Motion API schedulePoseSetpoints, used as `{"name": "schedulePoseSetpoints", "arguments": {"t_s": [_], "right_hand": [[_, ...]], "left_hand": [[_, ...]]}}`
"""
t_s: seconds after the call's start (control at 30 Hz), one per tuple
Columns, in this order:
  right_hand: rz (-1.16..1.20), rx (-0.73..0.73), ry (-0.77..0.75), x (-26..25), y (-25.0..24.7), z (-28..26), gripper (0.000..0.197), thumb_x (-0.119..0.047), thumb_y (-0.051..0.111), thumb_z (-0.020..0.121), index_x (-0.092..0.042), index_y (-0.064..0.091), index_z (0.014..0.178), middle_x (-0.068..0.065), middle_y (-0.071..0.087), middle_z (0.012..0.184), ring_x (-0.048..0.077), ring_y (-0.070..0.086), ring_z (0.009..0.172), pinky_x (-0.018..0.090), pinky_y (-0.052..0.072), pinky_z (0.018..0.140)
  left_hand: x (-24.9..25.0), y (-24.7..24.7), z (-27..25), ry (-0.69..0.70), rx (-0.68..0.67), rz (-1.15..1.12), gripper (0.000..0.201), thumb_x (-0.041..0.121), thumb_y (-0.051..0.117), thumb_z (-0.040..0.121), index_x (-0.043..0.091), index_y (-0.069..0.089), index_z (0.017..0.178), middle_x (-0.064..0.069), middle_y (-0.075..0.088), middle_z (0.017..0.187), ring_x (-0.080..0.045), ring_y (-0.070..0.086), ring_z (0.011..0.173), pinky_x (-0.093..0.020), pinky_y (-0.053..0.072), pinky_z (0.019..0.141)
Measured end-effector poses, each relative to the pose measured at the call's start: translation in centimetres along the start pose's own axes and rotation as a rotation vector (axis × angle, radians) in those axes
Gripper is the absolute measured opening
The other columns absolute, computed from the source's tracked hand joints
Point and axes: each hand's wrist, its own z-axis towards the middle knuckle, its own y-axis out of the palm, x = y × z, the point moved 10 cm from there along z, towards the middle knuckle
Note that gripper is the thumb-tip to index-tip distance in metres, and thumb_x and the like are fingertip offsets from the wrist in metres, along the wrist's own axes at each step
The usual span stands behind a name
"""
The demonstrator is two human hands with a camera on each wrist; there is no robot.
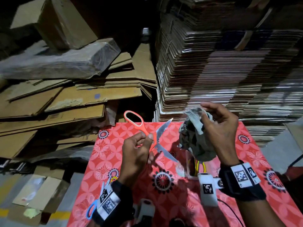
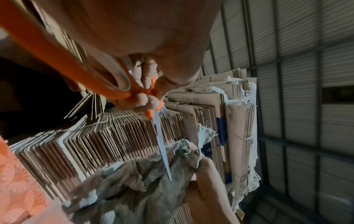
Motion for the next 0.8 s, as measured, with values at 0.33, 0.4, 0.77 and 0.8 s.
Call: {"name": "schedulePoseSetpoints", "arguments": {"t_s": [0.33, 0.4, 0.77, 0.8], "right_hand": [[-0.132, -0.046, -0.275, -5.3, 4.7, -4.9, 0.021, -0.007, 0.086, 0.085, -0.009, 0.078, 0.104, -0.004, 0.077, 0.094, 0.008, 0.074, 0.089, 0.027, 0.058, 0.082], [-0.151, -0.047, -0.293, -5.3, 5.5, -5.7, 0.021, -0.005, 0.086, 0.085, -0.009, 0.078, 0.103, -0.004, 0.077, 0.095, 0.009, 0.074, 0.089, 0.030, 0.059, 0.081], [-0.261, -0.167, -0.310, -5.9, 7.4, -6.3, 0.013, -0.006, 0.084, 0.086, -0.012, 0.079, 0.097, -0.006, 0.075, 0.090, 0.008, 0.068, 0.084, 0.021, 0.051, 0.077], [-0.248, -0.177, -0.296, -5.7, 7.5, -6.4, 0.013, -0.005, 0.084, 0.086, -0.012, 0.078, 0.096, -0.005, 0.075, 0.090, 0.008, 0.069, 0.084, 0.020, 0.051, 0.077]], "left_hand": [[0.9, 1.3, 0.0, 0.059, -0.051, 0.012, 0.031, 0.023, 0.064, 0.098, 0.005, 0.059, 0.074, -0.017, 0.048, 0.046, -0.020, 0.040, 0.033, -0.024, 0.033, 0.039], [0.9, 1.2, -0.1, 0.046, -0.038, -0.026, 0.027, 0.029, 0.062, 0.093, 0.013, 0.060, 0.072, -0.014, 0.044, 0.045, -0.019, 0.039, 0.034, -0.026, 0.033, 0.041], [2.6, 0.3, -0.4, 0.255, 0.015, 0.228, 0.019, 0.004, 0.057, 0.090, 0.013, 0.066, 0.076, 0.003, 0.059, 0.058, -0.011, 0.046, 0.048, -0.031, 0.033, 0.044], [2.5, 0.4, -0.4, 0.252, 0.002, 0.226, 0.017, 0.007, 0.057, 0.089, 0.015, 0.066, 0.077, 0.000, 0.054, 0.055, -0.014, 0.042, 0.046, -0.033, 0.032, 0.041]]}}
